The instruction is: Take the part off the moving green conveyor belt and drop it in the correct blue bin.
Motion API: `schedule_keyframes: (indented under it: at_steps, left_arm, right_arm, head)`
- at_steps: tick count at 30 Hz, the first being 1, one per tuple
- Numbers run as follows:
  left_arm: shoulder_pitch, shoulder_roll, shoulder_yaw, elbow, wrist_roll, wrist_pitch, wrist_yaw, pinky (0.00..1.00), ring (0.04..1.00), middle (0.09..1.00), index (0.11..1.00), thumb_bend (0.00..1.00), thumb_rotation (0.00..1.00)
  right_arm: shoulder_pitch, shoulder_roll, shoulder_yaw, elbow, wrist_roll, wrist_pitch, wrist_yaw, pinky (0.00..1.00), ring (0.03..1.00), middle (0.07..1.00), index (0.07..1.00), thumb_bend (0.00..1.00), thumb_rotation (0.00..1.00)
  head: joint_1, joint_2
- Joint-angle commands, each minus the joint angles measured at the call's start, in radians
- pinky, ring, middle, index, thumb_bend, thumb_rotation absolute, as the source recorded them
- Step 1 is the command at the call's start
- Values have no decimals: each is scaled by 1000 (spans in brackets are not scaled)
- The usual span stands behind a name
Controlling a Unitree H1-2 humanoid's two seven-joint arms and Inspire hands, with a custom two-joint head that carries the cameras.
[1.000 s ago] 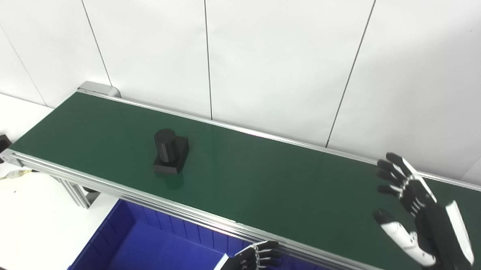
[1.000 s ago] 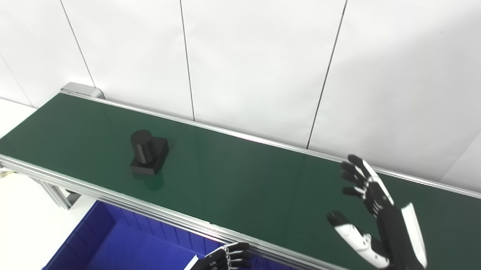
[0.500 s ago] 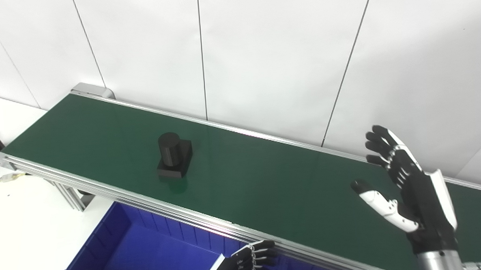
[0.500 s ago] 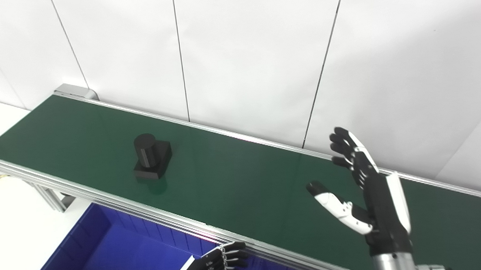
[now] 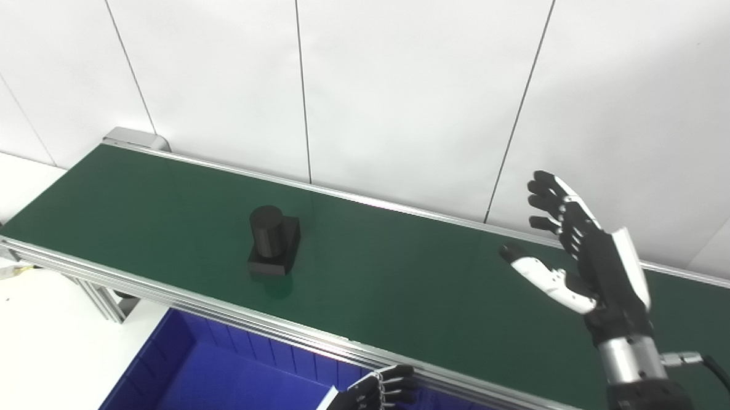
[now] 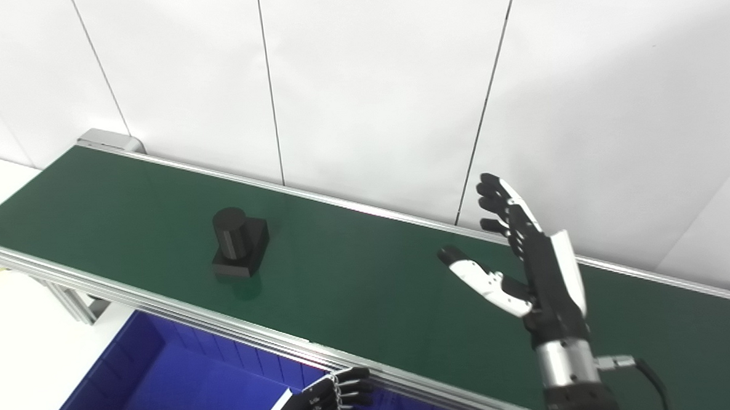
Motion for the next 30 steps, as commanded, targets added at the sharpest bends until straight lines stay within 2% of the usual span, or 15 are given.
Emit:
schedule_keyframes:
  at_steps: [1, 7, 11, 19, 26, 30]
  left_arm:
    - [-12, -13, -1, -9, -4, -44, -11, 693, 755, 785, 819, 939, 526]
    - [-13, -18, -1, -8, -1, -44, -10, 691, 755, 785, 819, 940, 529]
    - [-14, -21, -1, -6, -3, -44, -13, 693, 756, 786, 820, 940, 528]
    - [-19, -28, -4, -1, -1, -44, -15, 699, 759, 788, 824, 934, 528]
    - [-20, -38, -6, 2, 15, -44, -5, 692, 755, 785, 825, 931, 537]
    - [-22, -42, -8, 5, 22, -44, -3, 687, 753, 784, 825, 929, 543]
  right_arm:
    - [-47, 10, 9, 21, -17, -32, -18, 819, 875, 885, 903, 656, 487]
    - [-89, 20, 32, 126, -43, -65, -40, 811, 870, 879, 906, 695, 515]
    - [-112, 31, 40, 207, -35, -113, -54, 816, 873, 879, 908, 712, 527]
    - [-166, 68, 56, 358, -37, -170, -87, 787, 859, 867, 893, 727, 474]
    - [-209, 86, 80, 451, -67, -161, -101, 800, 864, 864, 897, 722, 478]
    - [-237, 93, 89, 513, -71, -180, -106, 799, 857, 859, 898, 711, 449]
  head:
    - [-5, 2]
    - [-8, 5]
    - [-13, 6]
    - [-13, 6]
    - [-8, 7]
    - [-6, 6]
